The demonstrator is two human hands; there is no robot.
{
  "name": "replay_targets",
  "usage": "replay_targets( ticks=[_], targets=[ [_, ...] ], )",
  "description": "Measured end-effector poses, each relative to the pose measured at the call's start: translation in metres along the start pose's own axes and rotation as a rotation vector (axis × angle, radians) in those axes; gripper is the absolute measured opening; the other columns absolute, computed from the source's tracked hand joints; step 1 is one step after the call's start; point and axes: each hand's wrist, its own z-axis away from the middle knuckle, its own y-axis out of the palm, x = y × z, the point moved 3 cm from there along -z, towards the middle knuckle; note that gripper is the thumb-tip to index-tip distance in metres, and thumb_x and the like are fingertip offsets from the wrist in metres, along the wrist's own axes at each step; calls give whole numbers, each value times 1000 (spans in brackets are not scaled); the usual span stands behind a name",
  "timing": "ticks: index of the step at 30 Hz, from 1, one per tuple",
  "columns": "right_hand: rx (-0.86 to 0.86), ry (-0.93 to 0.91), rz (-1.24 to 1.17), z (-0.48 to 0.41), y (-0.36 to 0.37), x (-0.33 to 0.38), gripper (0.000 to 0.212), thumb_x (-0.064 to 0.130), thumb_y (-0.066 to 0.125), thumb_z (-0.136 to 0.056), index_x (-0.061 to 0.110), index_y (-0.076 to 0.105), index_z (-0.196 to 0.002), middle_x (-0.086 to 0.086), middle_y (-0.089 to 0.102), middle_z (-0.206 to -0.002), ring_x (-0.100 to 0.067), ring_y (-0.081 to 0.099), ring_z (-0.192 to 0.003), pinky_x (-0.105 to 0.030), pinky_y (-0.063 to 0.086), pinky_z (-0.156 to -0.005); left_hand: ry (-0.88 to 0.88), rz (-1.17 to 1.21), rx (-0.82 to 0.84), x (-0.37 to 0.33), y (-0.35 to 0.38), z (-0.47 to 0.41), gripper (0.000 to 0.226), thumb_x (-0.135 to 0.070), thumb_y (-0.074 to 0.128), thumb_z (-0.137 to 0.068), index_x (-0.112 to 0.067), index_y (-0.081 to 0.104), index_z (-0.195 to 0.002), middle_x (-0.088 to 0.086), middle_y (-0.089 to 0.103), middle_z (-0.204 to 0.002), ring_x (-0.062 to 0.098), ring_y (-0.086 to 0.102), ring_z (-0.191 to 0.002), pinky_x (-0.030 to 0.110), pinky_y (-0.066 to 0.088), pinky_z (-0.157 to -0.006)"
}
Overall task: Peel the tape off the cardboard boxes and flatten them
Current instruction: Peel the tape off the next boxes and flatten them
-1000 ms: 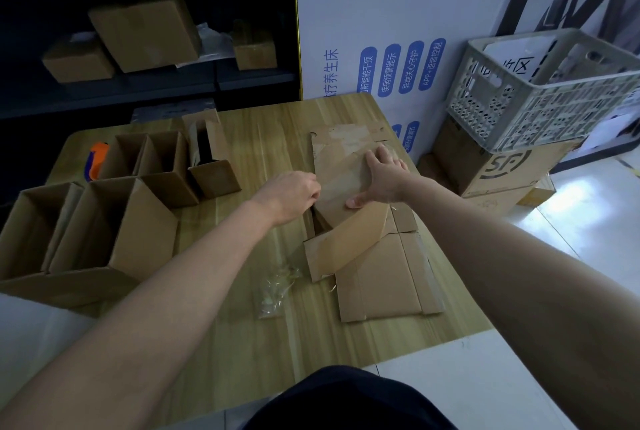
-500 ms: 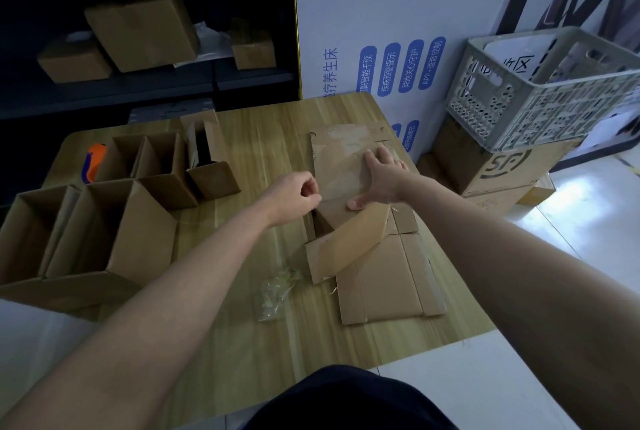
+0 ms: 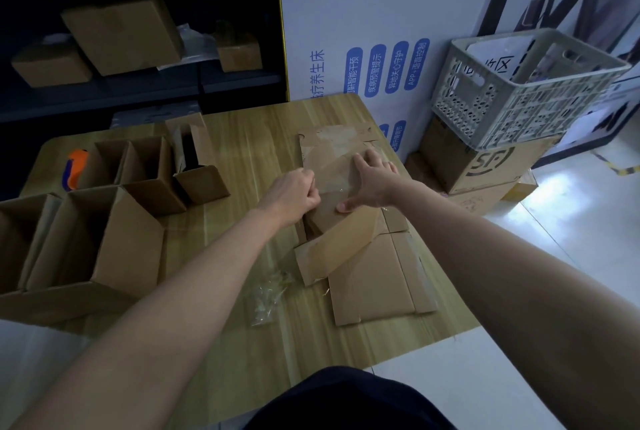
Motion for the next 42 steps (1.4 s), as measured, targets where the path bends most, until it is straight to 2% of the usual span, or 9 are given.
replay_targets(
  ticks=[4,9,13,17,22,25,33,38,42],
  targets=[
    [1,-4,-9,-1,0,3,128,64,76,-59,26,-5,-151,-5,-14,-158,-38,-9,-143,-51,-1,-114,-264,275,-140,15,-2,3,23,-12,58,-86,-15,45,-67,0,51,-67,11,44,-57,22,37,-52],
    [-9,-5,13,1,-3,3,126,61,77,-59,24,-1,-151,-8,-11,-158,-39,-5,-143,-51,1,-114,-278,624,63,8,-10,-4,26,-42,59,-89,-18,55,-96,-4,61,-91,9,61,-76,28,47,-69],
    [-14,-11,35,3,-3,2,127,63,76,-60,22,-2,-151,-9,-11,-158,-37,-4,-143,-48,1,-115,-182,274,110,-13,-6,-12,55,-45,72,-78,-22,49,-122,-8,50,-97,9,52,-83,24,42,-68],
    [-7,11,22,6,-3,-4,126,61,76,-61,23,-2,-151,-6,-11,-158,-36,-2,-144,-49,2,-115,-109,190,8,-27,-3,-20,4,-18,59,-91,-15,61,-89,1,57,-94,15,53,-81,23,40,-67],
    [-19,19,20,7,-5,-4,121,60,77,-61,25,3,-151,-4,-4,-158,-36,5,-143,-50,8,-114,-282,951,60,-11,-8,-14,23,2,47,-92,-12,47,-74,16,65,-103,23,52,-78,33,45,-62],
    [-13,27,47,6,-7,0,119,60,76,-62,27,4,-151,-6,-3,-157,-38,6,-142,-51,9,-114,-295,1422,103,3,-15,-3,25,5,40,-92,-11,45,-74,14,70,-87,28,60,-84,37,49,-75],
    [38,85,140,2,-10,15,115,55,76,-65,24,4,-150,-14,-4,-156,-45,8,-140,-55,13,-112,-390,1812,-193,33,-18,31,24,-1,42,-85,-14,43,-64,3,47,-52,20,53,-57,48,54,-81],
    [65,107,180,0,-11,21,116,55,77,-64,24,4,-150,-17,-3,-155,-48,11,-138,-58,18,-111,-794,1325,-74,62,10,61,16,-6,45,-92,-16,44,-79,-2,37,-54,11,36,-45,24,39,-43],
    [85,130,199,0,-10,25,117,54,76,-66,23,1,-150,-19,-4,-154,-47,8,-139,-59,16,-112,-788,1139,17,72,22,81,3,-7,52,-93,-6,50,-96,6,47,-71,17,45,-54,30,41,-51]
  ],
)
